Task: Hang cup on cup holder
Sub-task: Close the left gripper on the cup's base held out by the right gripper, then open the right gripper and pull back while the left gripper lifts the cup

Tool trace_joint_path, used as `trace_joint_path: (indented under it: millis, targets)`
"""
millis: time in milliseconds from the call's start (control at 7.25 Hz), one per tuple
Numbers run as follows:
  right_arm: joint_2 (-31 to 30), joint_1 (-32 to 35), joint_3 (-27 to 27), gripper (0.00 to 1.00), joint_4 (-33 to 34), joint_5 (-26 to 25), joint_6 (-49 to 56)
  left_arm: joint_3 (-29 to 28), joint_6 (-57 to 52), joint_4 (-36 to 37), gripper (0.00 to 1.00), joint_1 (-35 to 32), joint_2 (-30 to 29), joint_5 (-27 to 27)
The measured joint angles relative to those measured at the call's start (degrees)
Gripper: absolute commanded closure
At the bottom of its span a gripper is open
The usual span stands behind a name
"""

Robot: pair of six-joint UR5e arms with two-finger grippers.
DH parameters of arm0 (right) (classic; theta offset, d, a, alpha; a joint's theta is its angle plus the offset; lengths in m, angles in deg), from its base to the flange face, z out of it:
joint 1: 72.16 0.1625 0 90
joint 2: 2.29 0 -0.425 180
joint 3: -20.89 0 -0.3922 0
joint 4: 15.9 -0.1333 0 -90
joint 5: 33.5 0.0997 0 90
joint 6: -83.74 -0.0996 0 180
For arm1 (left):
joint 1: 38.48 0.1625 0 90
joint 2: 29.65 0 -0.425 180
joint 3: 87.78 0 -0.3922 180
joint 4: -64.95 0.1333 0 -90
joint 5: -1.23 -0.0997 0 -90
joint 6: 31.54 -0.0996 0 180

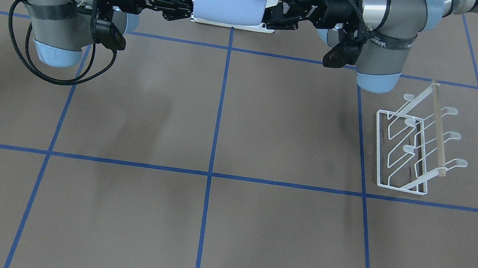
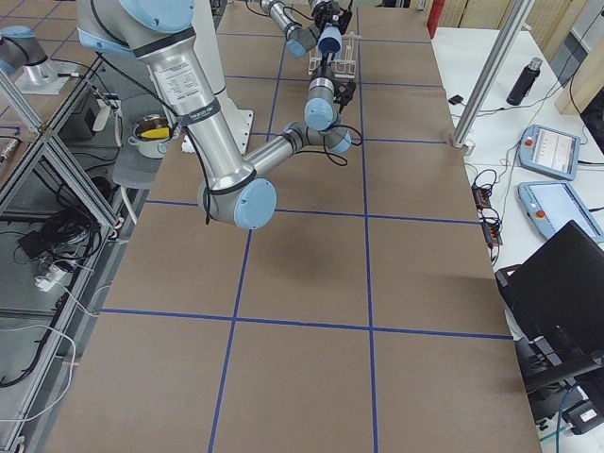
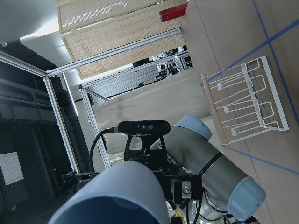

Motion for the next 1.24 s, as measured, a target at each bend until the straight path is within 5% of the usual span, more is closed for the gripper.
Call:
trace_joint_path:
  millis: [828, 1241]
  targets:
    - [-1.0, 1.2, 0.9, 0.0, -2.4, 0.1, 0.4, 0.5, -0.3, -0.3, 1.0, 1.0, 0.6, -1.8]
    - [-6.6, 6.8, 1.1, 0.0, -6.3, 3.0, 3.4, 0.4, -0.8, 0.5, 1.0, -6.6, 3.2, -0.2]
